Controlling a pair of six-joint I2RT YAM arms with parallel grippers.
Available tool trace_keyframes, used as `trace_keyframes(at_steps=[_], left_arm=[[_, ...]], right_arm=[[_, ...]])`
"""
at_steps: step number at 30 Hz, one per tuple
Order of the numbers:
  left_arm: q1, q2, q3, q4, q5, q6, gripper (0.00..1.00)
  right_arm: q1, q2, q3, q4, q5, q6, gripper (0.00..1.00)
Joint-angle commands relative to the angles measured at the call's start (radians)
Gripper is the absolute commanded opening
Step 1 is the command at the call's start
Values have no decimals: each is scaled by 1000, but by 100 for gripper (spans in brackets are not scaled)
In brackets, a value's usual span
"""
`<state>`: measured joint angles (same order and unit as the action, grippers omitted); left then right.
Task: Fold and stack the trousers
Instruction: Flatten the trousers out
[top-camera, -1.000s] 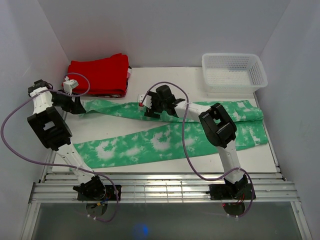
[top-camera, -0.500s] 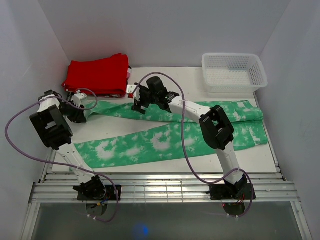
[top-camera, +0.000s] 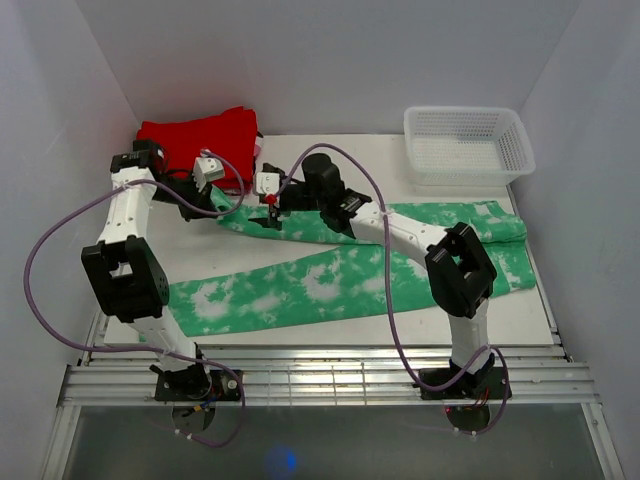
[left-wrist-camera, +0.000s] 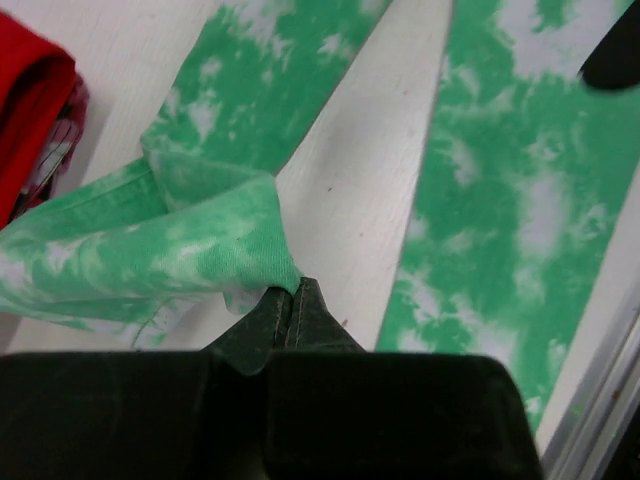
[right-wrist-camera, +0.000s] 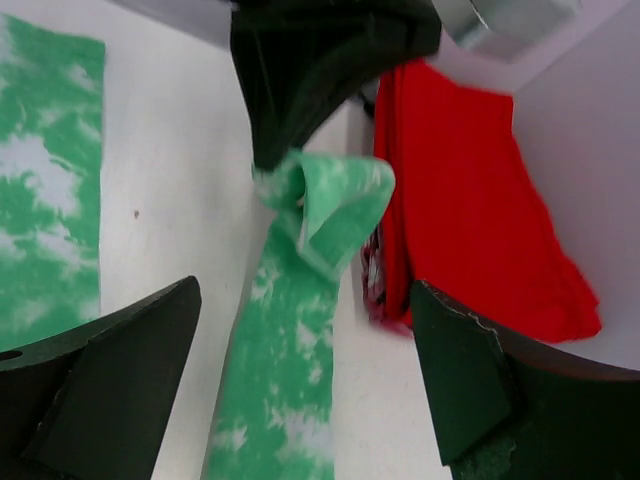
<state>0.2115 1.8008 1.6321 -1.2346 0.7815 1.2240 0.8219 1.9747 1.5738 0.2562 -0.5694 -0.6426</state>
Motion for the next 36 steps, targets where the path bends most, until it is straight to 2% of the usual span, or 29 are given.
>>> trace_keyframes(at_steps=[1, 3, 8, 12, 13, 14, 19, 24, 26, 27, 28, 30, 31, 32, 33, 34, 35, 36], left_arm=[[-4, -55, 2, -101, 116, -2, 0], [-9, -64, 15, -169, 150, 35, 0], [-21, -110, -6, -169, 205, 3, 0], [-29, -130, -15, -169, 228, -20, 0], [-27, -150, -23, -169, 232, -14, 0], [-29, -161, -31, -167, 239, -8, 0], [-29, -214, -83, -167, 274, 20, 0], [-34, -303, -135, -169, 315, 72, 0], [-41, -317, -153, -169, 323, 77, 0], [-44, -323, -156, -167, 321, 75, 0], [-46, -331, -163, -169, 321, 66, 0], [-46, -337, -164, -167, 331, 55, 0], [-47, -343, -163, -167, 335, 48, 1], [-46, -348, -161, -163, 341, 28, 7], [-46, -353, -163, -137, 343, -13, 29], [-44, -363, -169, -29, 337, -79, 42], [-35, -398, -182, 45, 313, -231, 62], [-23, -426, -199, 113, 306, -291, 69]], right_arm=[[40, -17, 12, 106, -67, -43, 90], [49, -7, 5, 135, -70, -55, 90], [74, 0, -18, 190, -98, -88, 92], [109, 1, -37, 196, -74, -124, 100], [115, 7, -47, 215, -25, -126, 90], [120, 15, -52, 257, -2, -121, 87], [126, 65, -43, 324, 141, -112, 74], [126, 104, -24, 325, 189, -152, 66], [125, 113, -23, 345, 209, -169, 60], [125, 118, -21, 348, 215, -169, 54], [125, 119, -18, 348, 224, -167, 42], [123, 107, -23, 342, 229, -155, 25], [123, 101, -26, 339, 236, -143, 8], [117, 90, -31, 330, 236, -125, 8], [112, 66, -43, 321, 233, -70, 8], [105, 53, -47, 312, 220, -36, 8], [92, 38, -49, 281, 215, -2, 8], [85, 14, -51, 263, 210, 71, 8]])
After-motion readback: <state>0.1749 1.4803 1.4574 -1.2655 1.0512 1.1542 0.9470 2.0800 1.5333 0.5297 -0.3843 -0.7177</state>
